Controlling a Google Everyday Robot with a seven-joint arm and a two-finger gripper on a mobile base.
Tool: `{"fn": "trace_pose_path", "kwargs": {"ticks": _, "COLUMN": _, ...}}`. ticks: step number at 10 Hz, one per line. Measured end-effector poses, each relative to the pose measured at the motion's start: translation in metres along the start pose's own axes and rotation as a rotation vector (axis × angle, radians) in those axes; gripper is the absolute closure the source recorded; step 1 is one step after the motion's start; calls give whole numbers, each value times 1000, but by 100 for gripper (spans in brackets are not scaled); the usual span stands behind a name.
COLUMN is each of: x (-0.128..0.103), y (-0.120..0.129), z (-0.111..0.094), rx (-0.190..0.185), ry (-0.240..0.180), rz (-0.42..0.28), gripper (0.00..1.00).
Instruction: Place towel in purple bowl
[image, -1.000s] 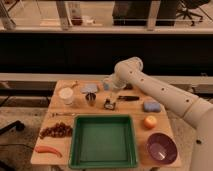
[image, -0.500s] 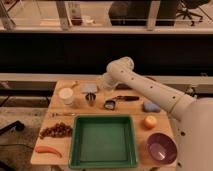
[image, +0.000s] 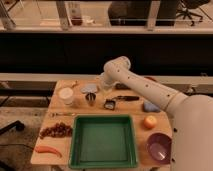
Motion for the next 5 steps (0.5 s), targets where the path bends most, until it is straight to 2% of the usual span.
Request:
{"fn": "trace_pose_path", "kwargs": {"ticks": 1, "x": 0, "y": -1, "z": -2, "rx": 8, "ry": 23, "rz": -8, "gripper": 20}}
{"fn": "trace_pose_path", "kwargs": {"ticks": 3, "x": -9, "y": -6, "z": 4, "rx": 16, "ry": 27, "rz": -30, "gripper": 20}}
{"fn": "trace_pose_path", "kwargs": {"ticks": 5, "x": -14, "y": -16, "z": 31, "rx": 30, "ry": 27, "rz": -96, "gripper": 20}}
